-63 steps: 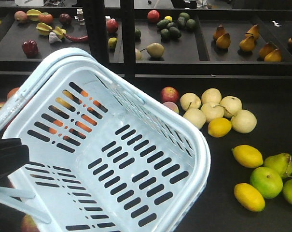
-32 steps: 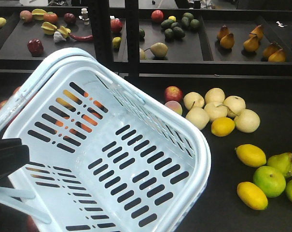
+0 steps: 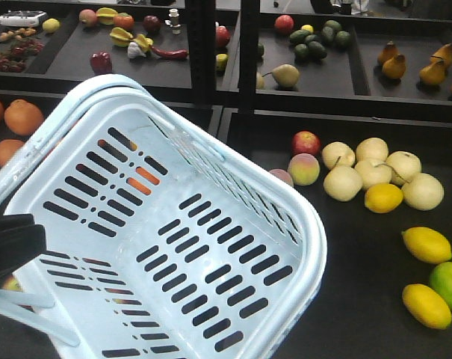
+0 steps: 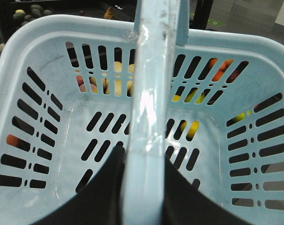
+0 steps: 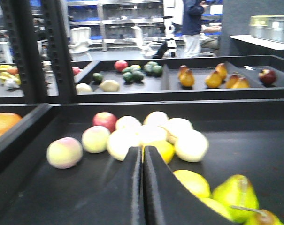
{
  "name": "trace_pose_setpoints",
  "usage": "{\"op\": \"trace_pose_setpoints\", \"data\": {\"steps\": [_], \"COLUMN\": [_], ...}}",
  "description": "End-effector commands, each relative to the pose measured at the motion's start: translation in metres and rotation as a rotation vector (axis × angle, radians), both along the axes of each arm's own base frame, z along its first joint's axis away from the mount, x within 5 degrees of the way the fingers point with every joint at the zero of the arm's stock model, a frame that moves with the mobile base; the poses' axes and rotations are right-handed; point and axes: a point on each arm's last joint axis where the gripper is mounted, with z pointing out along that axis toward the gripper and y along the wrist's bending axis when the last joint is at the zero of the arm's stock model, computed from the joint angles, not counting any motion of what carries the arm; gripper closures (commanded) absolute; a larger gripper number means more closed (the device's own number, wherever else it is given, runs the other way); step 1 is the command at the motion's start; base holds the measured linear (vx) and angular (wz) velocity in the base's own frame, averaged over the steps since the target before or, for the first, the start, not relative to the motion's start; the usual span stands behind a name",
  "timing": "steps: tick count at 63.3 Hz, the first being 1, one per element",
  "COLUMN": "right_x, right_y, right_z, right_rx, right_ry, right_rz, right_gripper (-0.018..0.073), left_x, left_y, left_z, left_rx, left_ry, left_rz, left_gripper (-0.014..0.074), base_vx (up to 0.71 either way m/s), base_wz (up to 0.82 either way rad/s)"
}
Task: Pick three apples into basket with both arms
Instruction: 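Hold the basket up with the left gripper while backing away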
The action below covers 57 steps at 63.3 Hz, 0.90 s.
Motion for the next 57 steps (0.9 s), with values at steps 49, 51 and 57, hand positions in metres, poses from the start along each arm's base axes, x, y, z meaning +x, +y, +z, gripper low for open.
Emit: {"op": "trace_pose_setpoints", "data": {"steps": [49, 51, 57], "right_x": [-0.0003, -0.0003, -0.0003], "right_y": [0.0014, 0.0014, 0.0014], "right_z": [0.0029, 0.0029, 0.0029], "right_rx": [-0.025, -0.025, -0.025], "right_ry": [-0.067, -0.067, -0.067], "right_rz": [0.013, 0.013, 0.013], "right_gripper": [0.0564, 0.0564, 0.0564], "left_x": [0.0008, 0.0008, 0.0008], "left_y": [0.0012, 0.0012, 0.0012], "left_z": [0.0157, 0.0157, 0.0157], "left_rx": [-0.098, -0.098, -0.098], "left_ry": [-0.051, -0.051, -0.051], "left_rz": [0.038, 0.038, 0.038], "left_gripper": [0.0602, 0.0602, 0.0602], "base_vx": [-0.11, -0.13, -0.13], "base_wz": [0.40, 0.46, 0.46]}}
